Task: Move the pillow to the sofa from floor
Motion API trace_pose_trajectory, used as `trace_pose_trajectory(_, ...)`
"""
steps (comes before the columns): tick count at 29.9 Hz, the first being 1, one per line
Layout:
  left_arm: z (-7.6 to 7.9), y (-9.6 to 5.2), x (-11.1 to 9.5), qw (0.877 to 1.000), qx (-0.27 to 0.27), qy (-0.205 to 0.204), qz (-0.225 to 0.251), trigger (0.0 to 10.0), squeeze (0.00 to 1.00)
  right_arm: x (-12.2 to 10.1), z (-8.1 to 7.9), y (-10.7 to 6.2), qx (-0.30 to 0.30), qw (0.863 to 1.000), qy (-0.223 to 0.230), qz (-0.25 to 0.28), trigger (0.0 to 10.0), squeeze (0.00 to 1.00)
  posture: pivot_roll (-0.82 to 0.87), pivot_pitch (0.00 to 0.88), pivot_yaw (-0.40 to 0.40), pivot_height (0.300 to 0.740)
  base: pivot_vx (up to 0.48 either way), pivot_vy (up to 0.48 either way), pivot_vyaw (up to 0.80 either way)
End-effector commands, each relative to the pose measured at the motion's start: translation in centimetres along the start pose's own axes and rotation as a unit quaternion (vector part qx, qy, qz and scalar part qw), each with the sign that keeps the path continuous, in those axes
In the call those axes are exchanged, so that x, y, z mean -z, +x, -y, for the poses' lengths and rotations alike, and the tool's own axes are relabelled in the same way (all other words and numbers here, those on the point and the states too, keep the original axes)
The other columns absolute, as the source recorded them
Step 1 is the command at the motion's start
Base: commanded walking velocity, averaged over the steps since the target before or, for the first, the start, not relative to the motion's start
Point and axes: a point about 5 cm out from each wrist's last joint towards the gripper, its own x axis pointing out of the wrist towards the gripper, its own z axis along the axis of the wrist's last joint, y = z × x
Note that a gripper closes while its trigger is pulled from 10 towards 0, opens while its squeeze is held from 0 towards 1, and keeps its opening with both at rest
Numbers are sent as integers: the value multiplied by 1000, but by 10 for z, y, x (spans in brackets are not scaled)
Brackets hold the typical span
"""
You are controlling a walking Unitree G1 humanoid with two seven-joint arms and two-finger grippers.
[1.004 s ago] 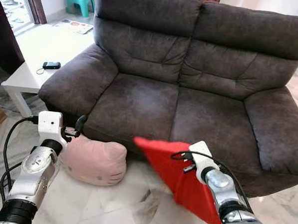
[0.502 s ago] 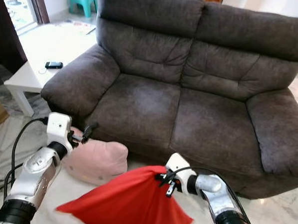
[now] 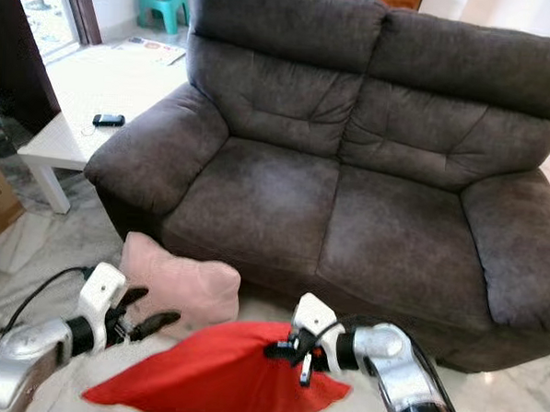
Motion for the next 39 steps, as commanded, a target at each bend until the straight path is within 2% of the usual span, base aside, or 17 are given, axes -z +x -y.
trace_pose_trajectory(1,7,1,0,1000,29,4,-9,10000,0,-21,4,-4,-3,999,-32,40,10000,0,140,0,-112,740,0,0,0)
trace_pose_trajectory(2,8,-5,9,998,43,14,-45,10000,0,-21,1,-4,-10,999,-32,42,10000,0,143,0,-108,740,0,0,0)
trace_pose_trajectory(4,6,-9,15,996,47,30,-75,10000,0,-22,-2,-3,-19,998,-31,46,10000,0,142,0,-107,740,0,0,0)
trace_pose_trajectory(7,4,-10,27,987,46,87,-126,10000,0,-24,-4,-2,-28,998,-30,52,10000,0,140,0,-104,740,0,0,0)
trace_pose_trajectory(8,4,-10,27,987,46,87,-126,10000,0,-24,-4,-2,-28,998,-30,52,10000,0,140,0,-104,740,0,0,0)
trace_pose_trajectory(10,0,-10,33,980,35,128,-149,10000,0,-24,-7,-3,-37,997,-29,53,10000,0,138,0,-103,740,0,0,0)
trace_pose_trajectory(11,0,-10,33,980,35,128,-149,10000,0,-24,-7,-3,-37,997,-29,53,10000,0,138,0,-103,740,0,0,0)
trace_pose_trajectory(12,-2,-9,36,977,28,146,-155,10000,0,-24,-8,-4,-40,997,-29,53,10000,0,139,0,-104,740,0,0,0)
trace_pose_trajectory(14,-3,-8,37,971,25,182,-152,10000,0,-24,-12,-5,-54,997,-27,49,10000,0,137,0,-104,740,0,0,0)
trace_pose_trajectory(18,-1,-9,31,969,18,212,-122,10000,0,-25,-15,-6,-66,996,-26,44,10000,0,136,0,-104,740,0,0,0)
trace_pose_trajectory(23,1,-9,28,967,15,234,-101,10000,0,-28,-18,-5,-74,996,-27,47,10000,0,135,0,-106,740,0,0,0)
trace_pose_trajectory(26,4,-7,25,969,22,234,-77,10000,0,-32,-21,-3,-86,994,-29,53,10000,0,135,0,-107,740,0,0,0)
trace_pose_trajectory(30,8,-7,28,967,38,238,-80,10000,0,-35,-23,-2,-95,993,-33,55,10000,0,135,0,-110,740,0,0,0)
trace_pose_trajectory(35,11,-14,48,957,77,256,-114,10000,0,-37,-27,-4,-104,992,-34,56,10000,0,130,0,-109,740,0,0,0)
trace_pose_trajectory(39,12,-18,49,951,94,269,-120,10000,0,-37,-28,-5,-107,992,-35,56,10000,0,129,0,-107,740,0,0,0)
